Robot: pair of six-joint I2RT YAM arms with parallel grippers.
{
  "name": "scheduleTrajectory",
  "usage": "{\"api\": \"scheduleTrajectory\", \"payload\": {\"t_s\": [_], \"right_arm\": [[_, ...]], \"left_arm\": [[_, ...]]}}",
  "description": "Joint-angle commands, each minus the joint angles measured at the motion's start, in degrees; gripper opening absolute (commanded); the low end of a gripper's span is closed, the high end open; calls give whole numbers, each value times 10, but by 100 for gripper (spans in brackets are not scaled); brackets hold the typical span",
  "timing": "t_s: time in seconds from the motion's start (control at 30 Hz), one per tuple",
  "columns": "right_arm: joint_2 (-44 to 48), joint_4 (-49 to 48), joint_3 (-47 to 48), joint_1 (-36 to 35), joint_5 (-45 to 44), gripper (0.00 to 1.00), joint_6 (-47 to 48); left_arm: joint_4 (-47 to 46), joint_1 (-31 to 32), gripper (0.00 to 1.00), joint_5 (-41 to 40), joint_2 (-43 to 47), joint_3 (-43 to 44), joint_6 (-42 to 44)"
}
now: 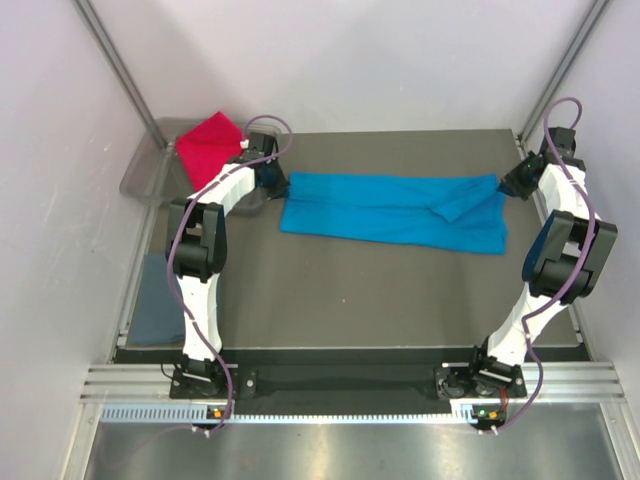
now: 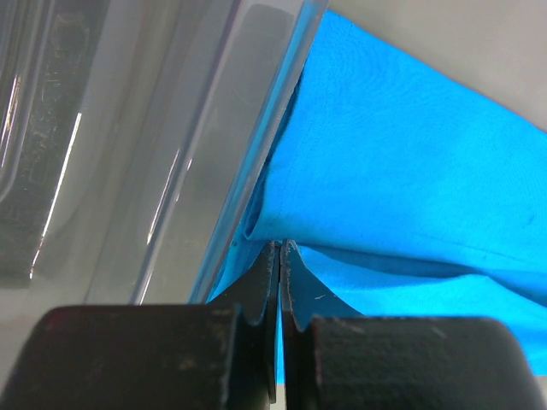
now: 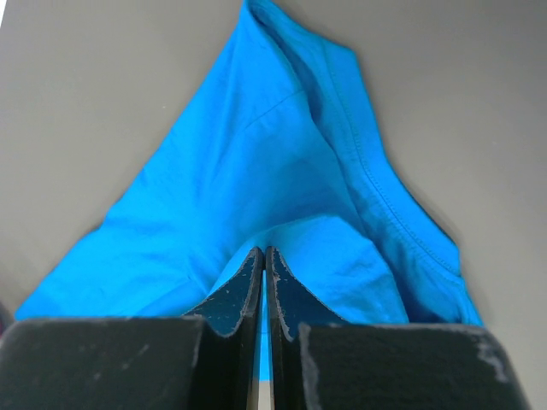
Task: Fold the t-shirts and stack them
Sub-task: Fold the tshirt
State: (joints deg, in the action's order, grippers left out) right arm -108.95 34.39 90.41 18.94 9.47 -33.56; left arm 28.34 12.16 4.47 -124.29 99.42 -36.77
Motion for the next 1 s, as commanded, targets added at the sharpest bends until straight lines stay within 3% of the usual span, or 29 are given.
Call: {"api": "scheduleTrajectory", "payload": {"t_s": [0.0, 0.1, 0.2, 0.43, 0.67, 0.97], "right_arm": [[15, -2, 2, 4, -14, 0, 0], [7, -10, 0, 3, -1, 0, -9], [0, -17, 0, 3, 8, 0, -12], [-4, -20, -8, 3, 7, 0, -1], [0, -26, -16, 3, 8, 0, 11], [-13, -31, -12, 3, 19, 0, 32]], "left_arm": [[43, -22, 0, -61, -24, 14, 3], [62, -22, 0, -59, -39, 37, 5], [66, -22, 8, -58, -43, 44, 12], [50, -9, 38, -70, 26, 34, 54], [29, 11, 38, -71, 132, -17, 82], [-7, 62, 45, -27, 250, -146, 146]]}}
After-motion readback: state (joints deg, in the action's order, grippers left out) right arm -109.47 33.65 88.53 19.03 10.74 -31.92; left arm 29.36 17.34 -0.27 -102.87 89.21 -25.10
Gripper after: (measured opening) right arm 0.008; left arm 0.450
